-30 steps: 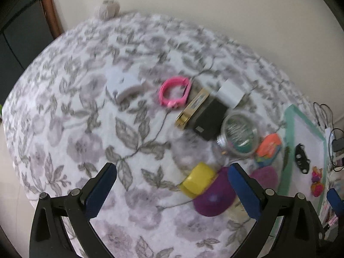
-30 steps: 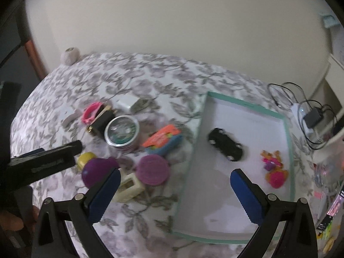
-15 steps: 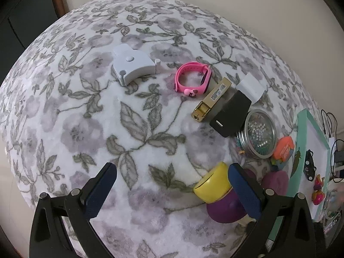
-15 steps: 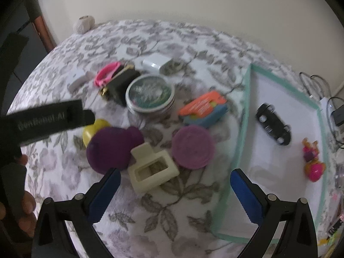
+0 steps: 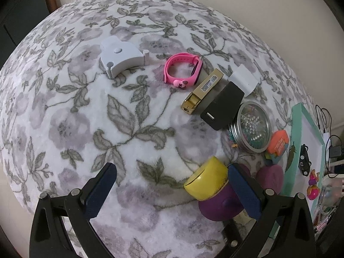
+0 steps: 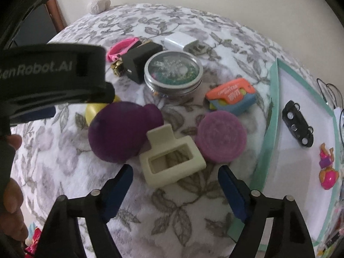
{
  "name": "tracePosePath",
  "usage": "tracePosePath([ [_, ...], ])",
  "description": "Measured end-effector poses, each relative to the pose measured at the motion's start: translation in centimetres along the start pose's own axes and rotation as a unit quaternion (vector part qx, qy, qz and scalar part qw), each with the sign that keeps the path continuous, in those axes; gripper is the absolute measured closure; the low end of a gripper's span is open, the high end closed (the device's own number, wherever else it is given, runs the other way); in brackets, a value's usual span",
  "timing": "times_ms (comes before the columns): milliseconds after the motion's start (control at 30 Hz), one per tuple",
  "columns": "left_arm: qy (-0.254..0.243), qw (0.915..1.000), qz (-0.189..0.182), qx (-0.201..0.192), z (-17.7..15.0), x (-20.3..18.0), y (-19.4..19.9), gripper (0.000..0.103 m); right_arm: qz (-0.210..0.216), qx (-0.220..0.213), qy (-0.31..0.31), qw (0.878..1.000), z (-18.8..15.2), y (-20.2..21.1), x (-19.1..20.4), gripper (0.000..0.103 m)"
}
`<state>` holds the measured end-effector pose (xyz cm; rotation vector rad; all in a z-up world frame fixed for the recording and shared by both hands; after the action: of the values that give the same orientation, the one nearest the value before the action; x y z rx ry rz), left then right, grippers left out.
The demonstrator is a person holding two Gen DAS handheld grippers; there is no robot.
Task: Organize rigid objects
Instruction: 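Close the left gripper on the purple-and-yellow ball toy while the right gripper grasps the cream clip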
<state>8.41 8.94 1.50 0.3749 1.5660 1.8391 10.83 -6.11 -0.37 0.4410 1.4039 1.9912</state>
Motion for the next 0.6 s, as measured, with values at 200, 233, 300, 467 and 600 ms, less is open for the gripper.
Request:
tracePosePath([
  [200, -0.009, 0.9999, -0.005, 0.001, -0.1, -0.2, 0.0, 0.0, -0.001, -0.001, -0.026, 1.0, 0.5, -0.4, -1.3, 0.027],
  [233, -0.012, 0.9999, -0.009, 0.003, -0.2, -0.4, 0.0, 0.0, 0.003, -0.004, -0.031, 0.999, 0.6, -0.4, -1.5, 0.027],
  [300, -0.017, 0.9997, -0.015, 0.004, -0.2, -0.8, 0.0, 0.0, 0.007, -0.008, -0.041, 0.999, 0.7, -0.3, -1.8, 0.028],
  [467, -0.033, 0.9988, -0.033, 0.014, -0.7, -1.7, -0.1, 0.0, 0.013, -0.01, -0.043, 0.999, 0.9, -0.6, -2.5, 0.037],
  [600, -0.051, 0.998, -0.033, 0.017, -1.1, -2.4, -0.3, 0.0, 0.006, -0.012, -0.052, 0.999, 0.6, -0.3, -2.8, 0.045],
])
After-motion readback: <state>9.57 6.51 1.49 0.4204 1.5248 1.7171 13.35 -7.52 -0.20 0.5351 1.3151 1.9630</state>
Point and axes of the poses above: each gripper's, at about its wrist camera, not at the fingertips, and y roughly against the way its jaws point, x to its left, z to its top, the point moved 2 cm from there along -y, roughly the way its jaws point, and after that the axes turned 6 degrees about y, right-handed, at the moved point
